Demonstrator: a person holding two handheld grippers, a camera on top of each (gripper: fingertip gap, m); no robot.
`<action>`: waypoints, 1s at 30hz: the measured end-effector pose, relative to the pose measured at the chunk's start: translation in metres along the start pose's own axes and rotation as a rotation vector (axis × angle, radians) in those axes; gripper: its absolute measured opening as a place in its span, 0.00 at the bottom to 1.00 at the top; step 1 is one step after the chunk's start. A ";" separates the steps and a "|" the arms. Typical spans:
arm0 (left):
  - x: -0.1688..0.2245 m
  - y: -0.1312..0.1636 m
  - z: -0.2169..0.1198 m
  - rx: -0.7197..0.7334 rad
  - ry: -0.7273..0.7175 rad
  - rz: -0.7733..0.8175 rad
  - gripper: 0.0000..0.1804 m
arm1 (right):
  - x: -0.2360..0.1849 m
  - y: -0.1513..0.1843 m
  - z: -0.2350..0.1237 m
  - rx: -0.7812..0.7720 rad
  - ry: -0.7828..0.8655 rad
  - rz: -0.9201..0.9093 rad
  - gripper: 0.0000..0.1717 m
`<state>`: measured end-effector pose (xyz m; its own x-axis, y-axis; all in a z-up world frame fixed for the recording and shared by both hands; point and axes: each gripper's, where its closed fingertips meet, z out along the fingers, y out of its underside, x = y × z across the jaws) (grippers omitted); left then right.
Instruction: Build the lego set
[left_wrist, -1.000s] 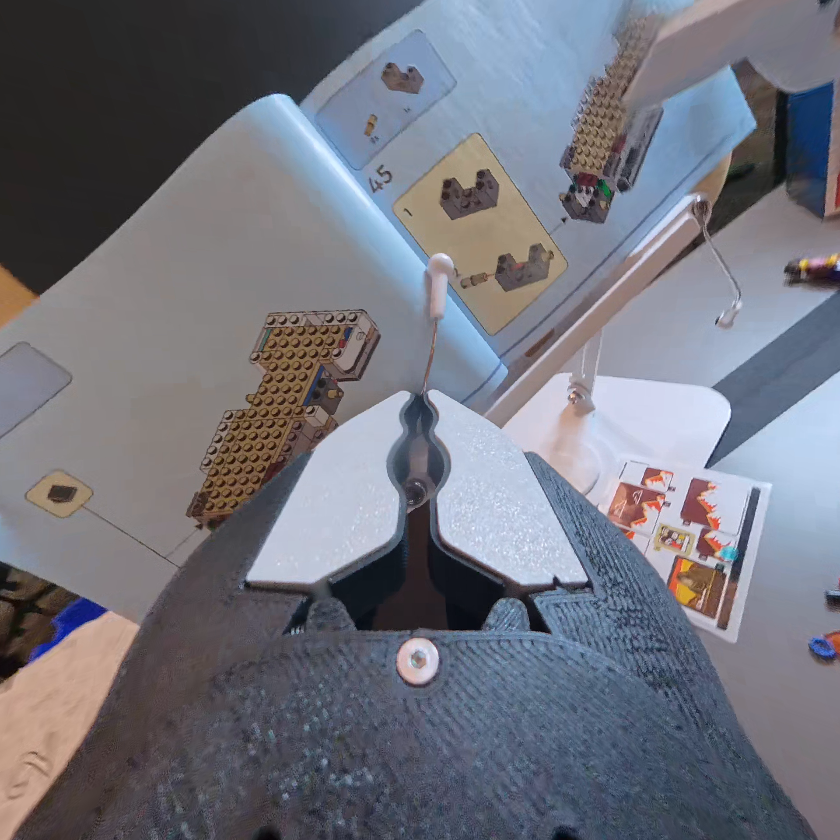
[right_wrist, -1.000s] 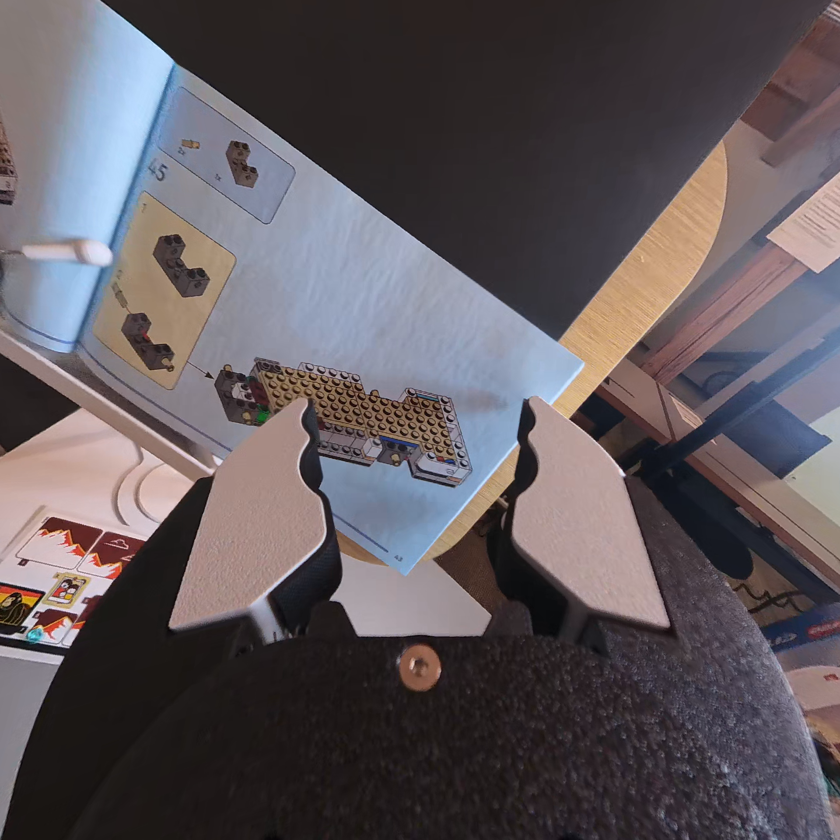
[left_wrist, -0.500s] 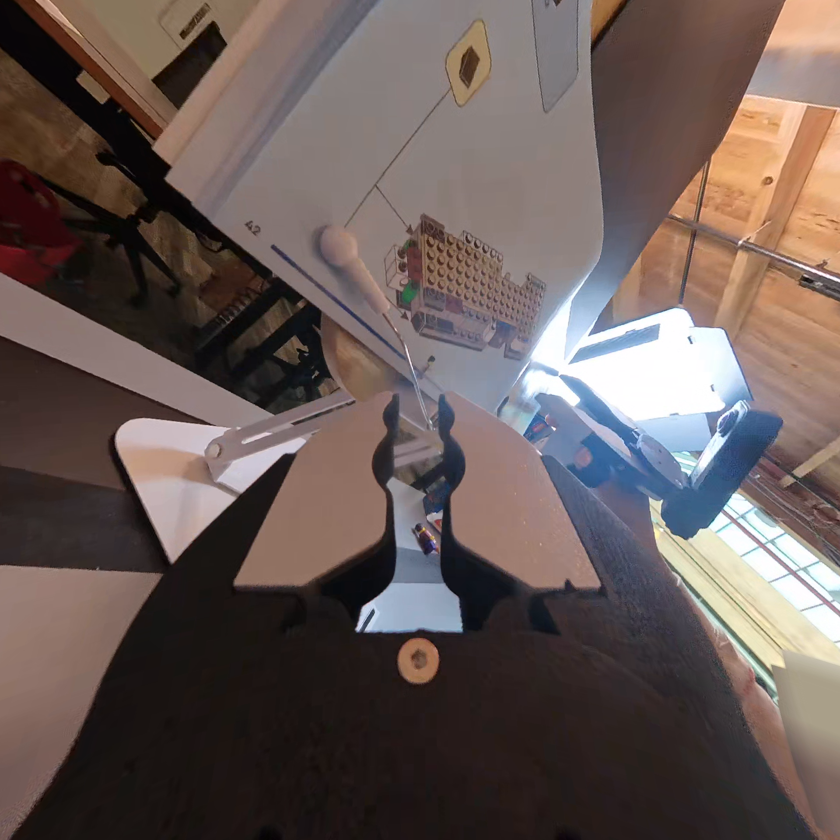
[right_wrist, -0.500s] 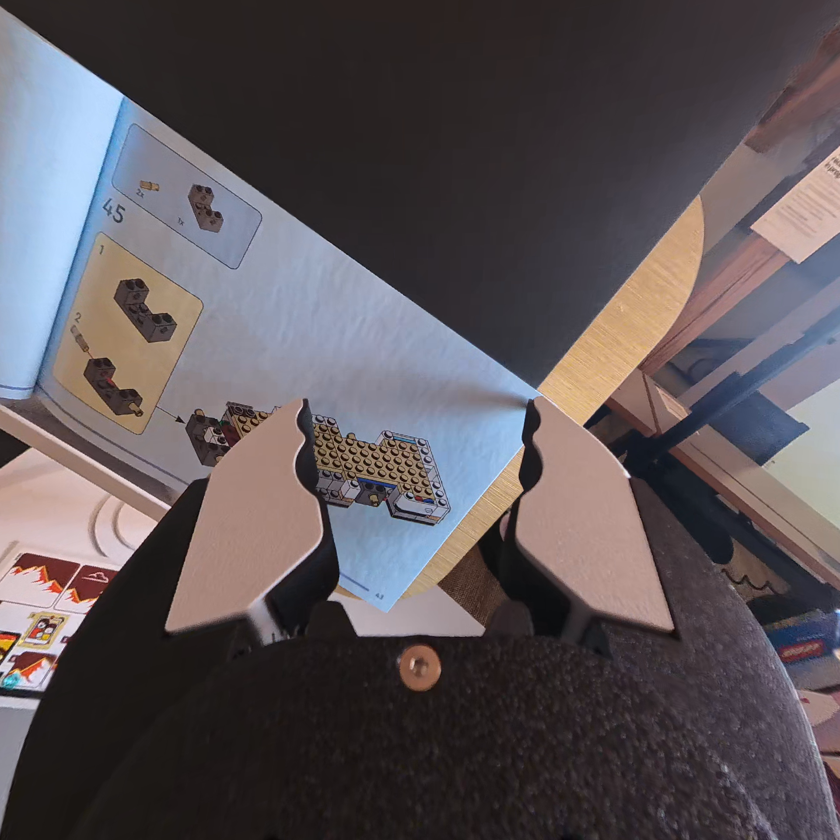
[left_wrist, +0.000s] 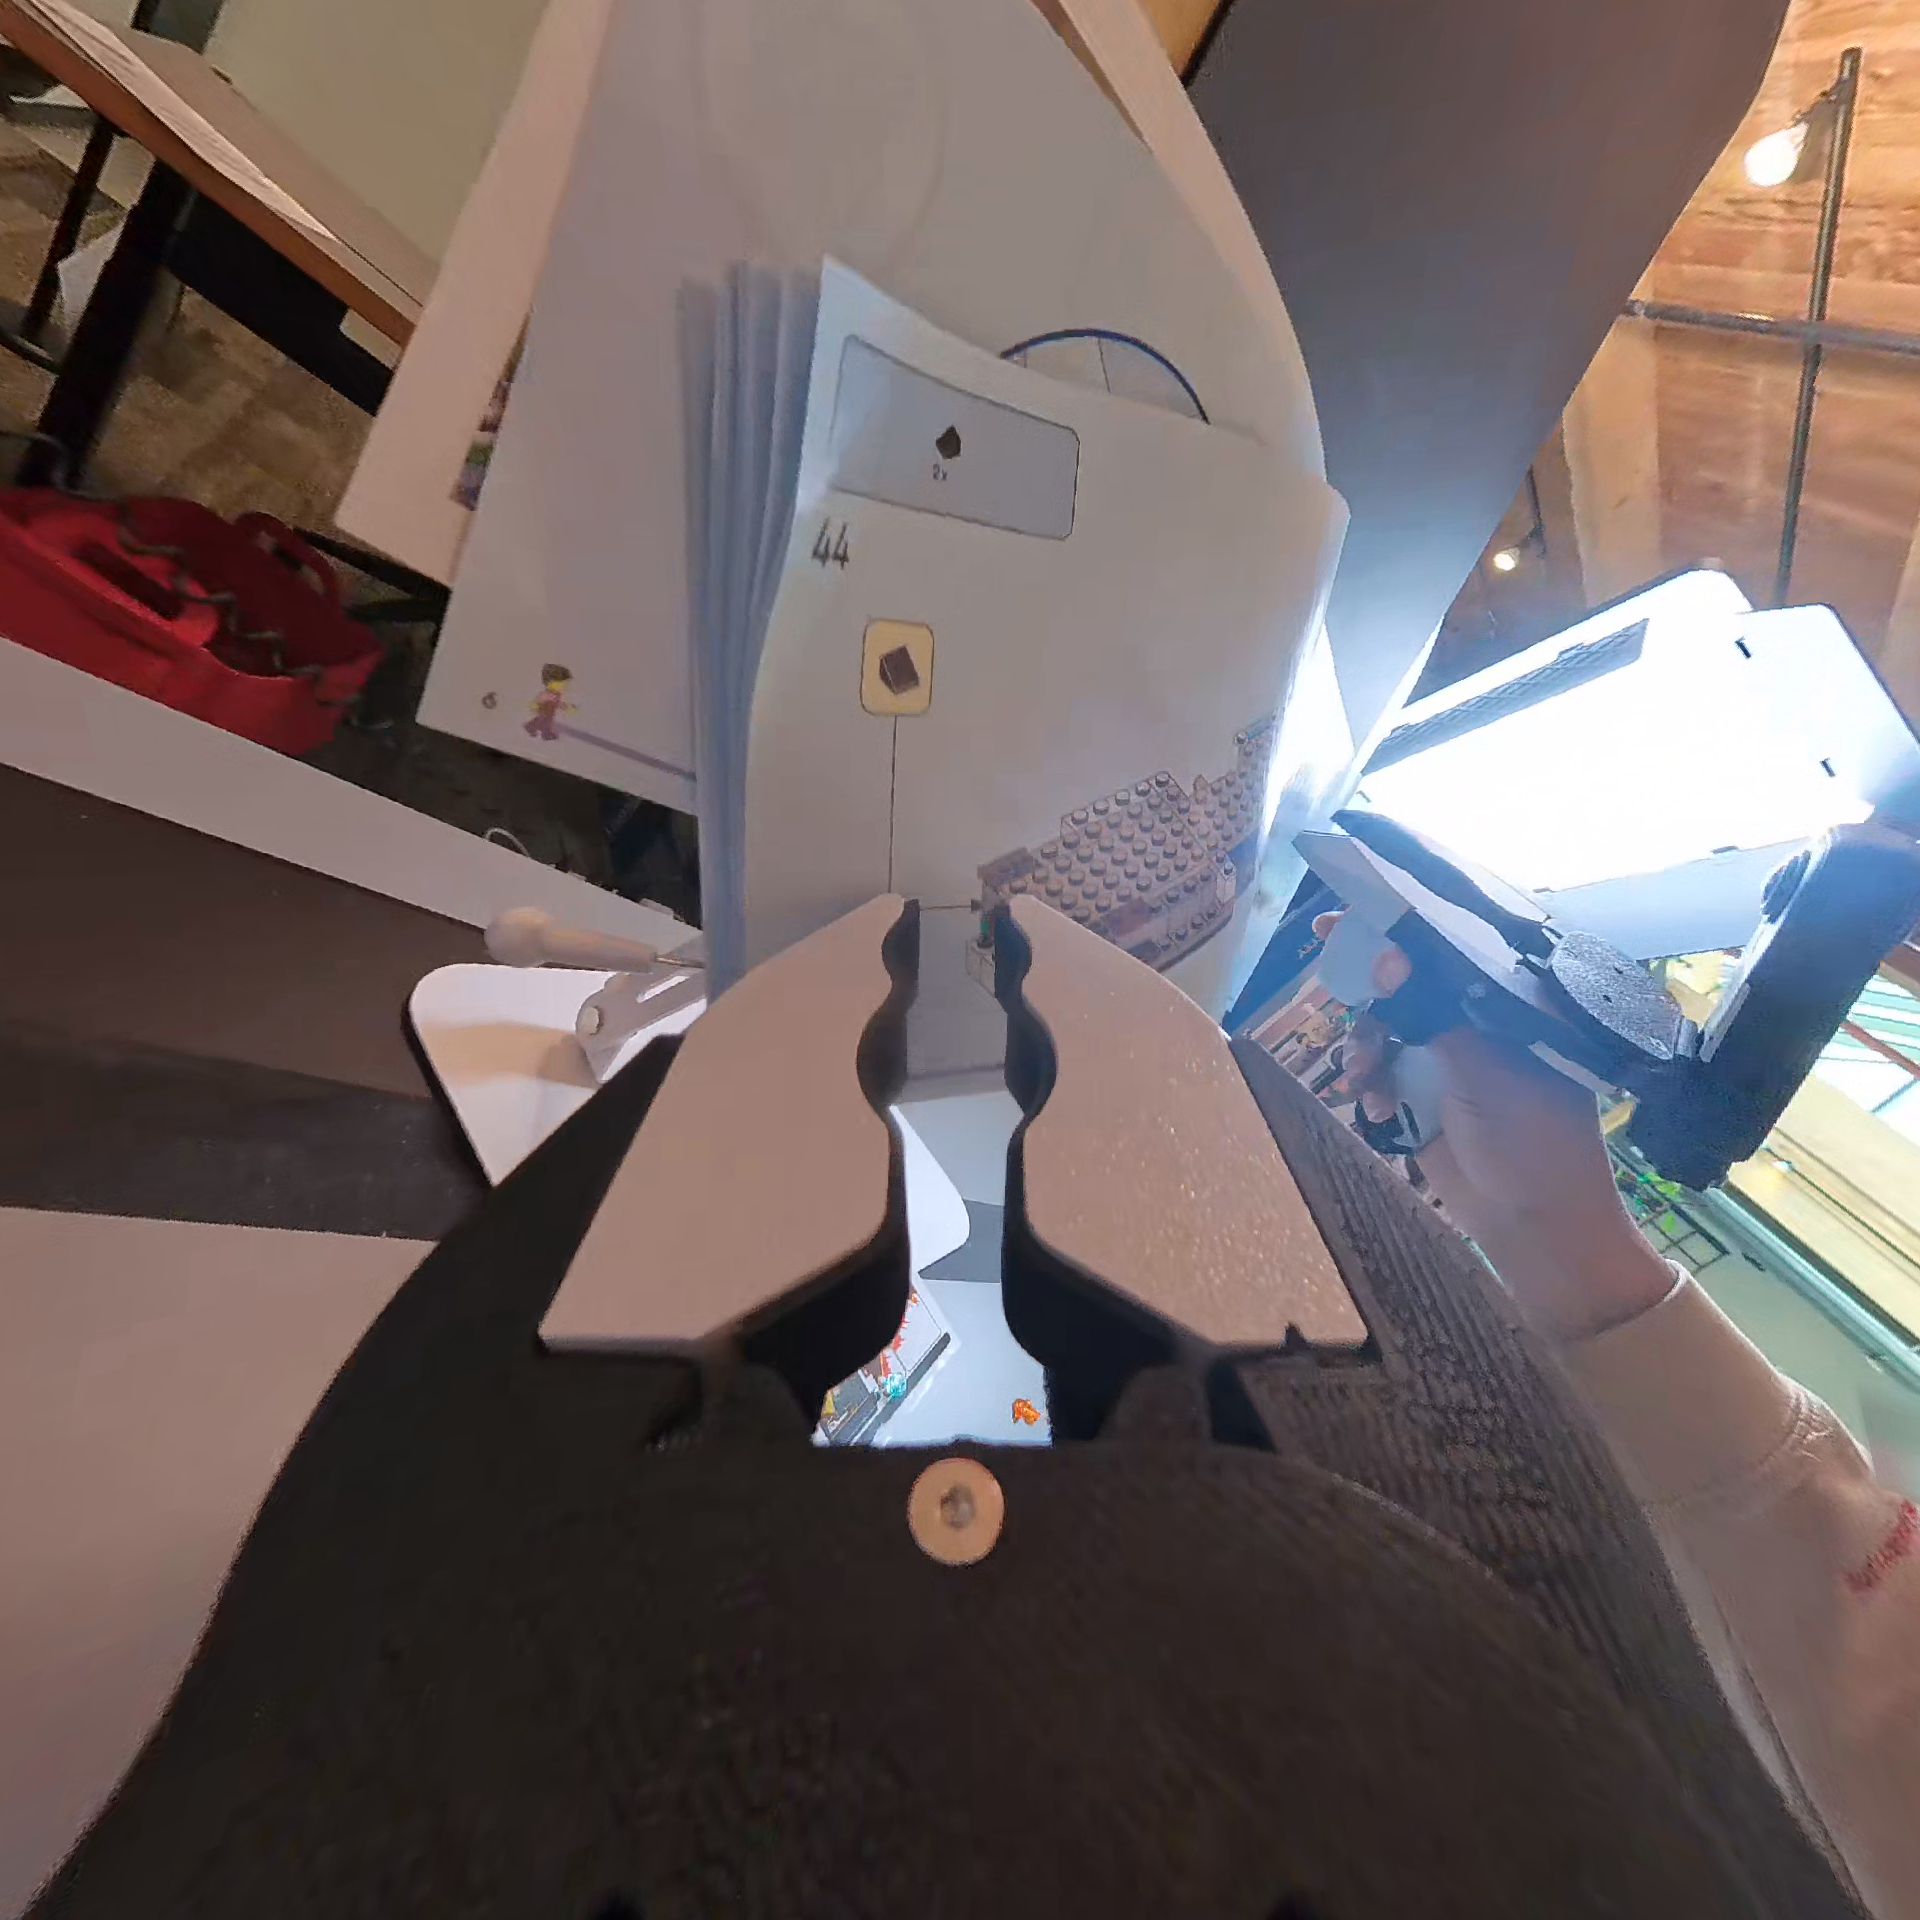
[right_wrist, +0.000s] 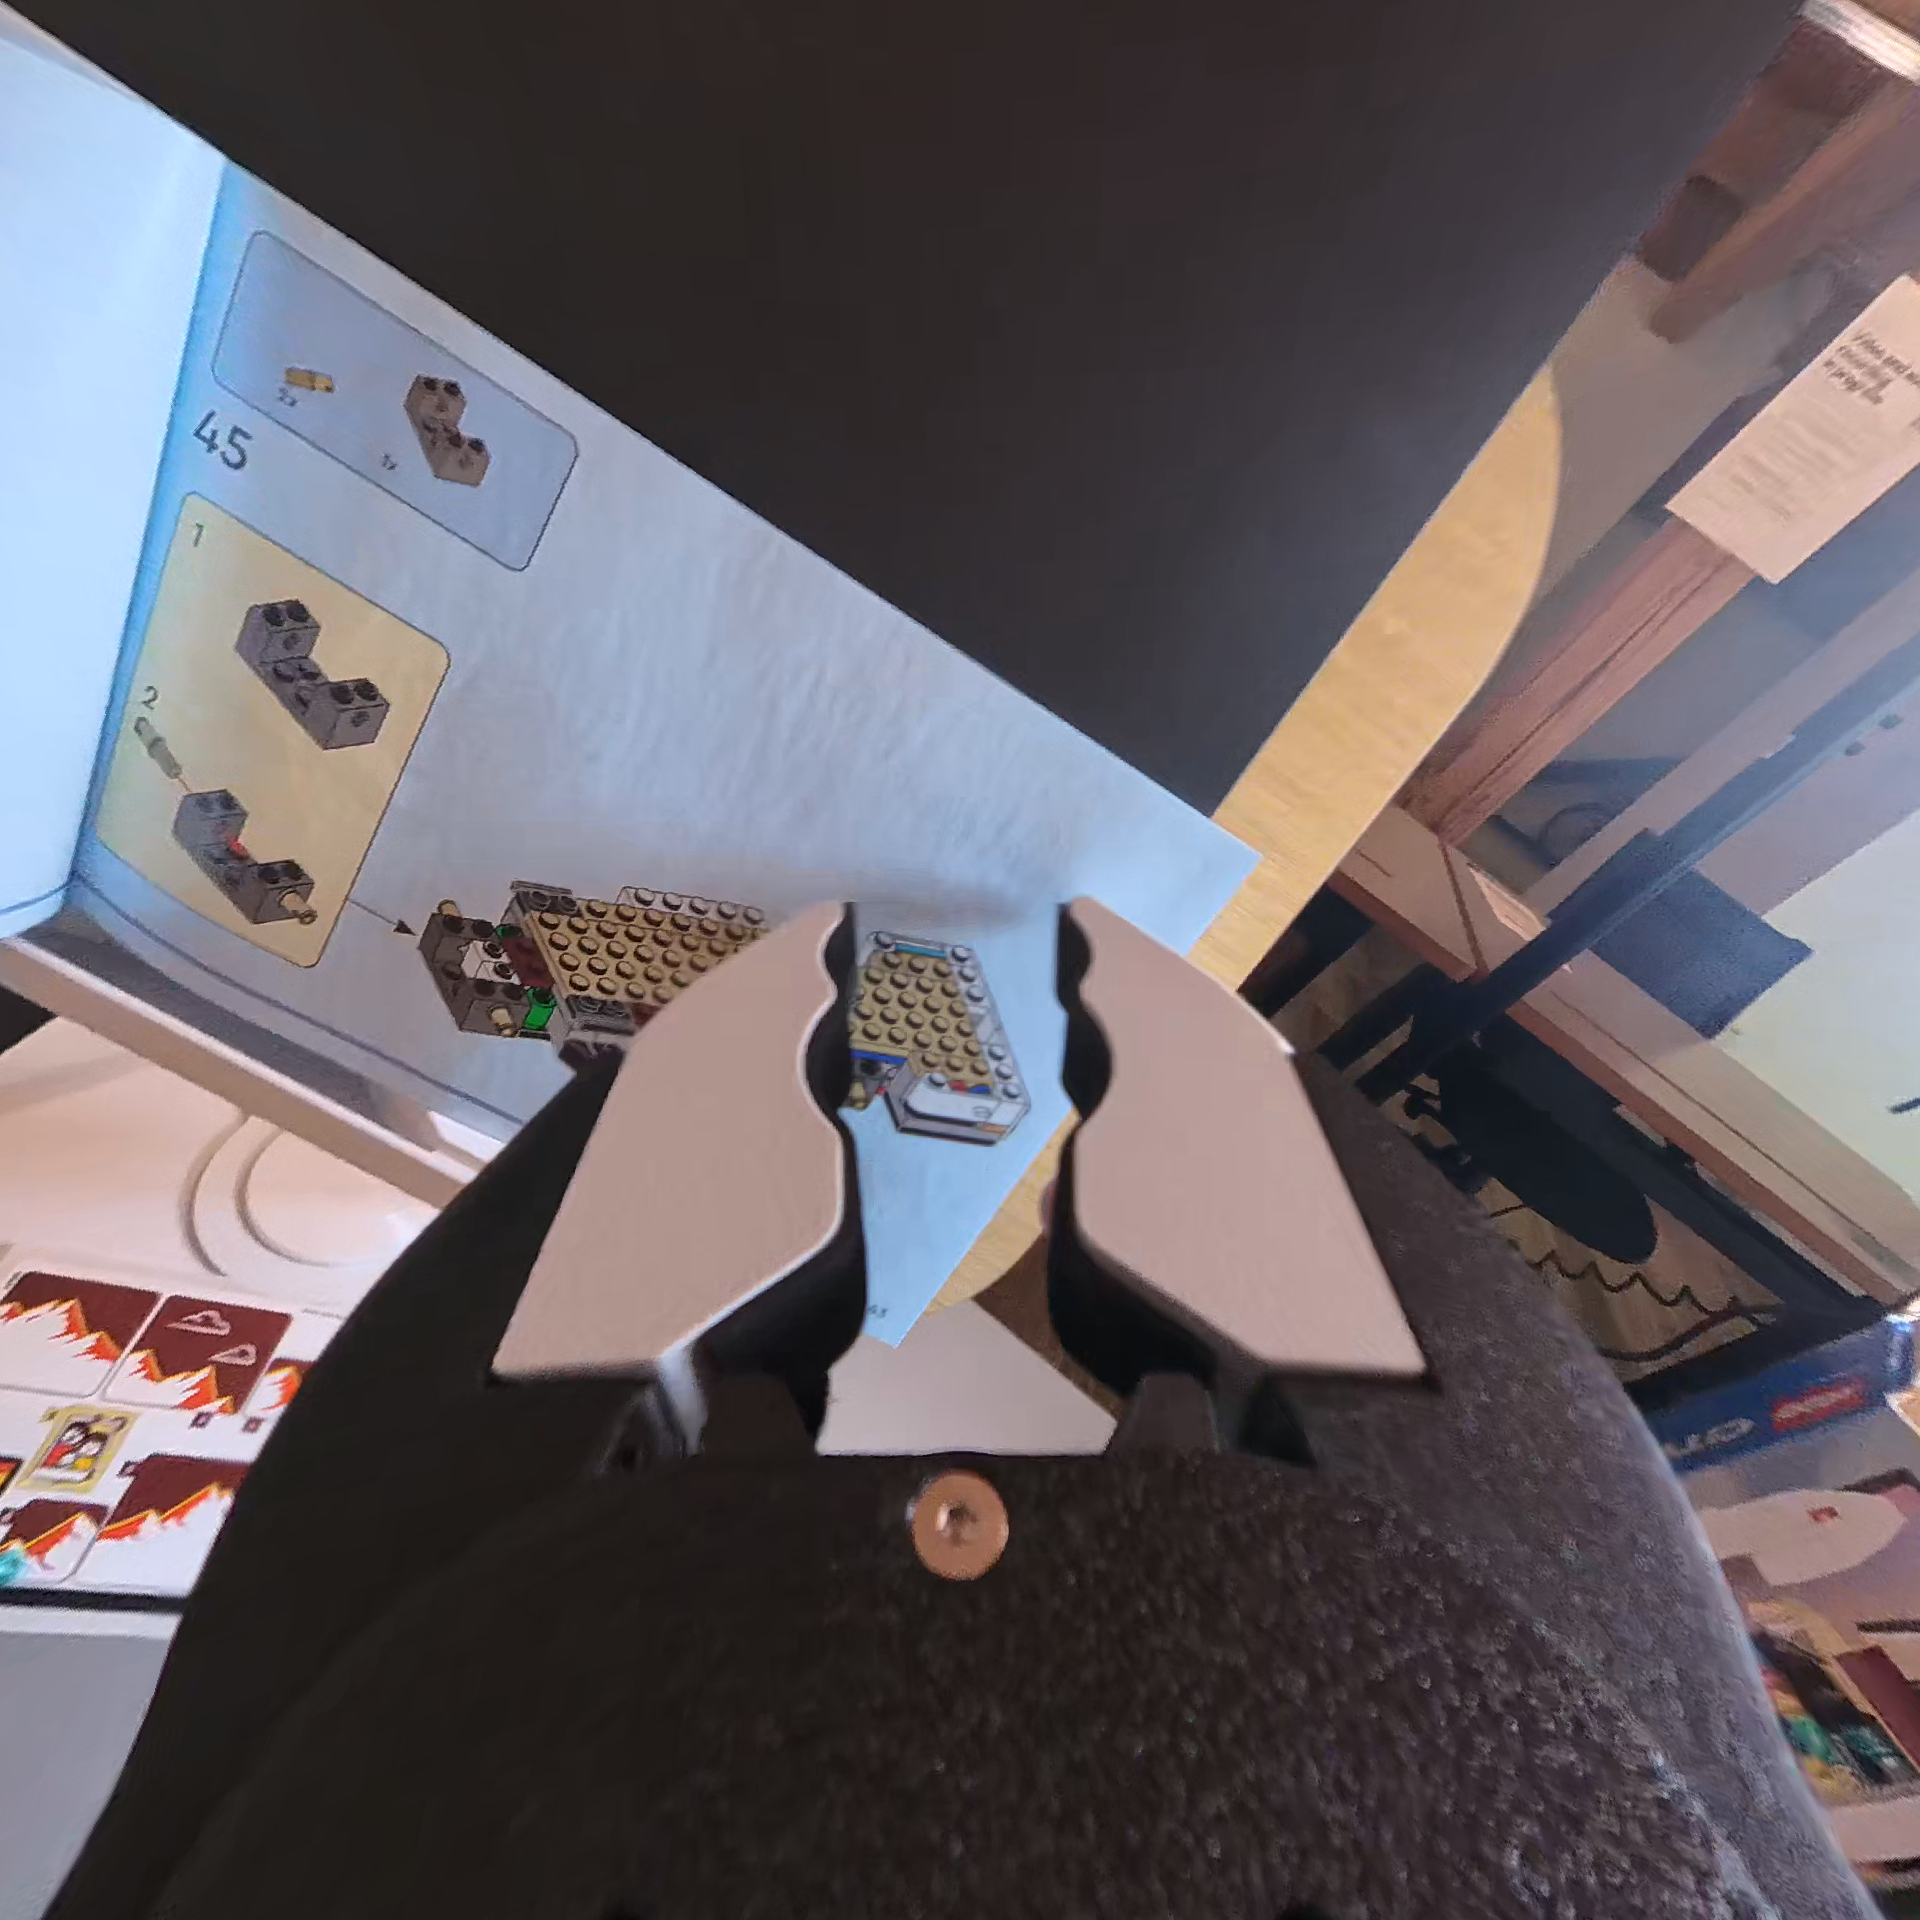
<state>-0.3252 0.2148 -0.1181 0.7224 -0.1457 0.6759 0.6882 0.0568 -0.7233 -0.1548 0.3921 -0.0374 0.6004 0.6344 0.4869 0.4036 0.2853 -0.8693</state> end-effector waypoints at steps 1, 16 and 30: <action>-0.001 0.001 0.001 -0.008 0.007 -0.009 0.08 | 0.003 -0.002 0.000 0.012 0.012 -0.001 0.30; 0.001 -0.012 0.000 0.013 -0.033 0.155 0.09 | -0.015 0.002 0.000 -0.012 -0.056 -0.001 0.13; 0.150 0.022 0.013 -0.184 0.339 0.388 0.18 | -0.088 -0.017 -0.065 0.143 -0.451 0.045 0.06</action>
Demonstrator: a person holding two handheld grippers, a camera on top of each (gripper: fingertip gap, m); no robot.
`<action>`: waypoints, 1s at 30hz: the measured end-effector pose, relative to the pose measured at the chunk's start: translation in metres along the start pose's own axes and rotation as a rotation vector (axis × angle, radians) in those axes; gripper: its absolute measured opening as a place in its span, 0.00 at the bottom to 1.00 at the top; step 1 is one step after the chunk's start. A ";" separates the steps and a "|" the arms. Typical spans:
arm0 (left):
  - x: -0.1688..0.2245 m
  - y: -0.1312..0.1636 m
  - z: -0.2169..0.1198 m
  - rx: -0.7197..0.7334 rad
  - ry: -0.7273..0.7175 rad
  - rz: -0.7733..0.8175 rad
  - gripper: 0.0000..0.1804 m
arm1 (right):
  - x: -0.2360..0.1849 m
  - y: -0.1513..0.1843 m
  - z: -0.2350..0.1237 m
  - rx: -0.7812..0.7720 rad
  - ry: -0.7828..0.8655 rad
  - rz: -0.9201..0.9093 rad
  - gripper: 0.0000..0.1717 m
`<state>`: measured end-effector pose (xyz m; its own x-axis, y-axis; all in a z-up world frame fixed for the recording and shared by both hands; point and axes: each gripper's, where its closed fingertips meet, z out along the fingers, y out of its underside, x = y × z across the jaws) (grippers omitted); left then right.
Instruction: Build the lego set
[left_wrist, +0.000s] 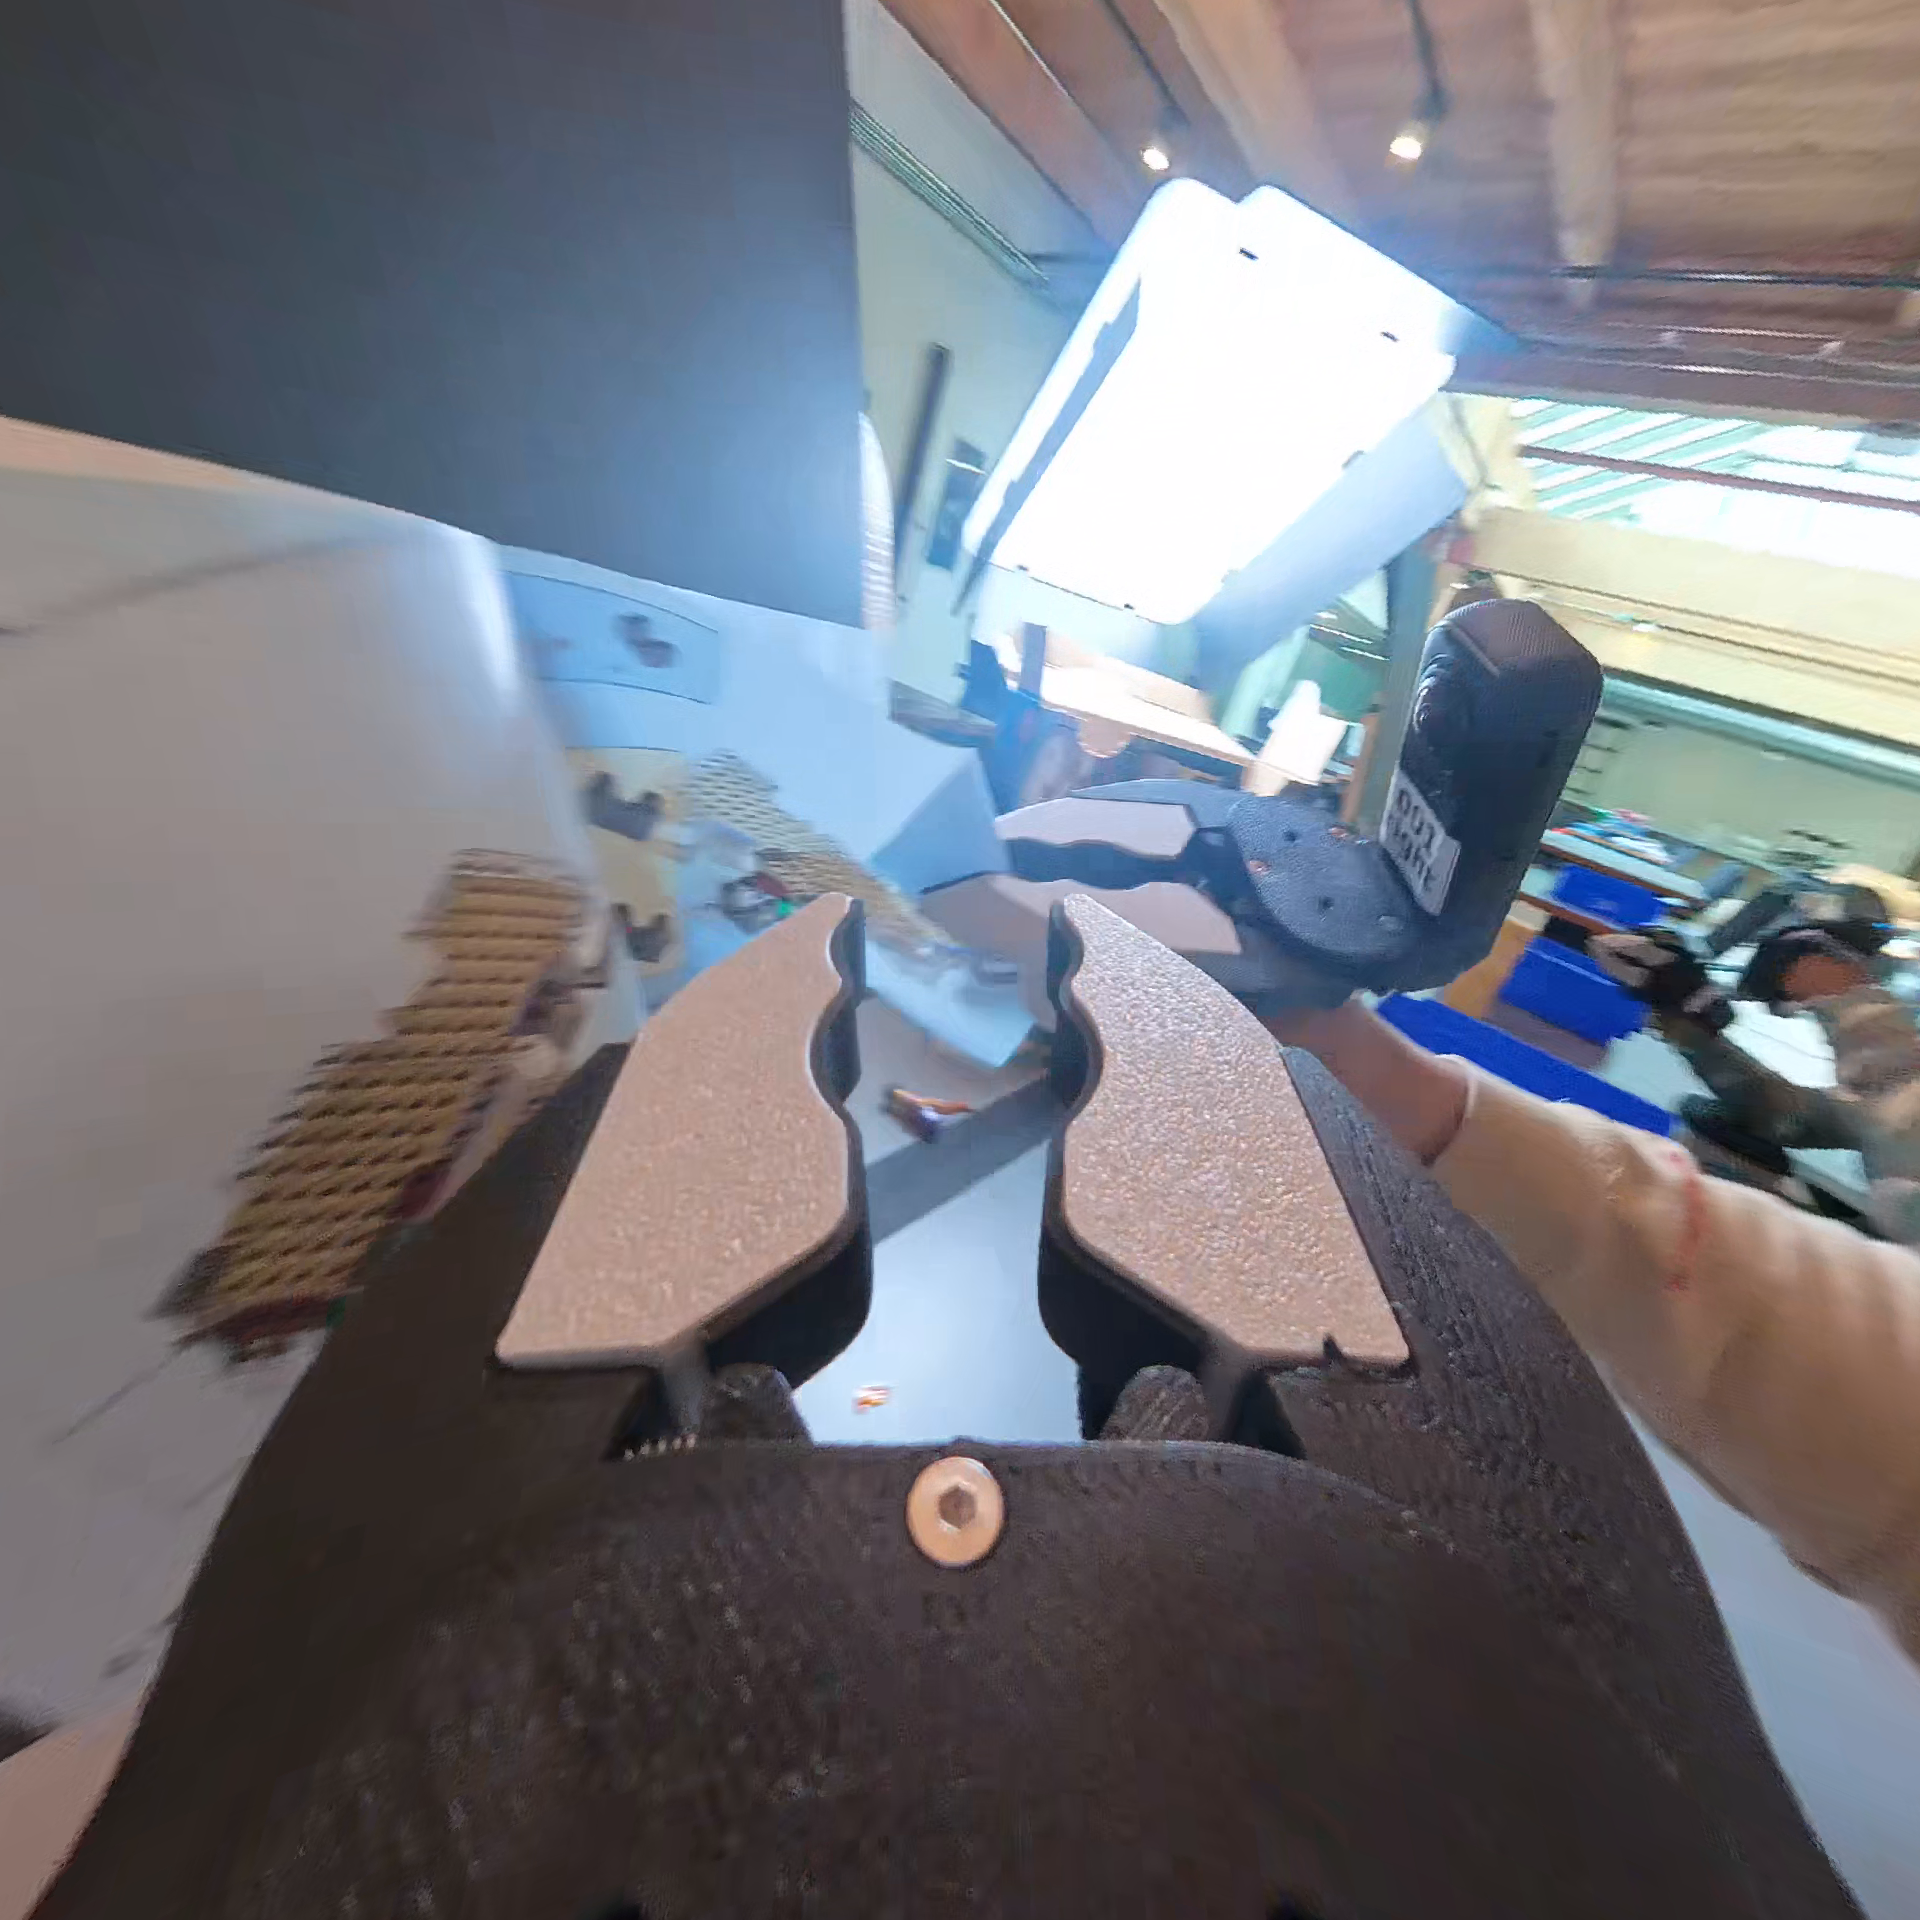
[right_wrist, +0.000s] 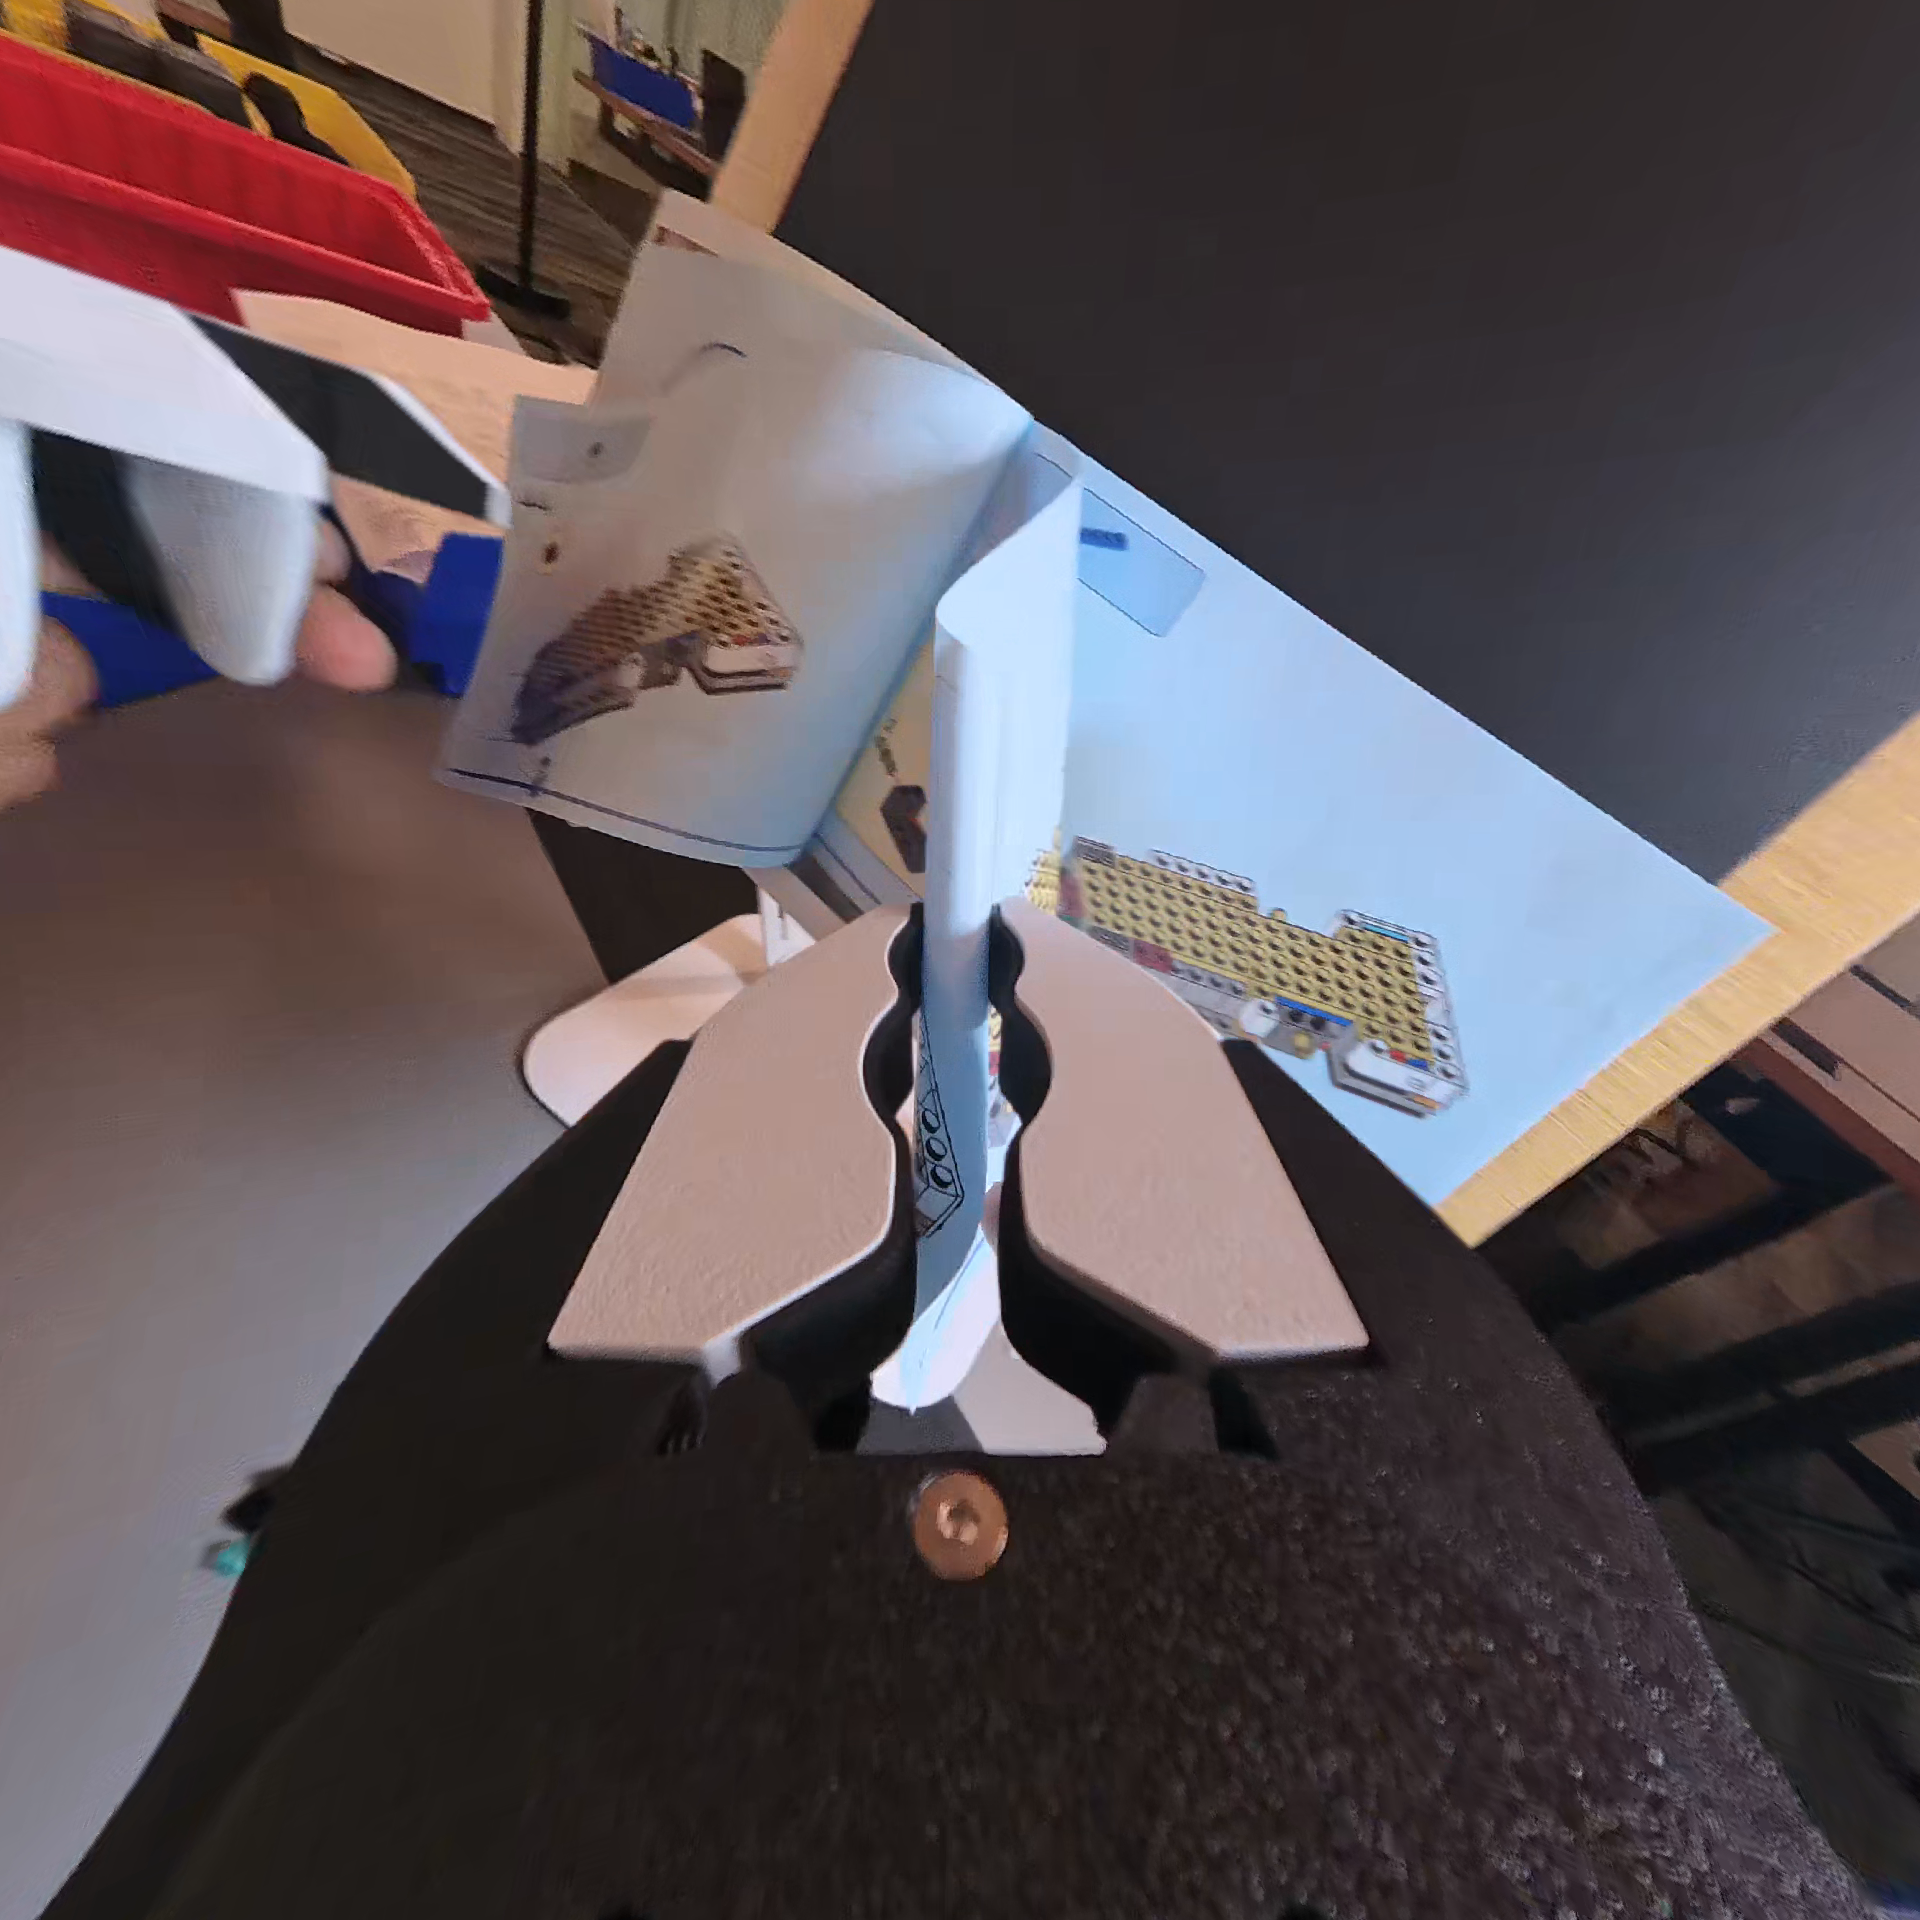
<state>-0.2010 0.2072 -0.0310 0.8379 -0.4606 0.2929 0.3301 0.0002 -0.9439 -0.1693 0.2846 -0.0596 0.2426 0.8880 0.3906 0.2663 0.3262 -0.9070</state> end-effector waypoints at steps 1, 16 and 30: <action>0.004 0.004 0.011 -0.023 0.027 -0.032 0.21 | -0.009 -0.004 0.001 0.007 -0.024 0.004 0.06; -0.010 -0.005 0.013 -0.066 0.094 -0.051 0.07 | -0.035 -0.017 -0.031 0.112 -0.237 0.078 0.16; -0.041 -0.059 -0.050 0.052 0.015 0.033 0.10 | -0.030 -0.007 0.087 -0.164 -0.006 -0.221 0.13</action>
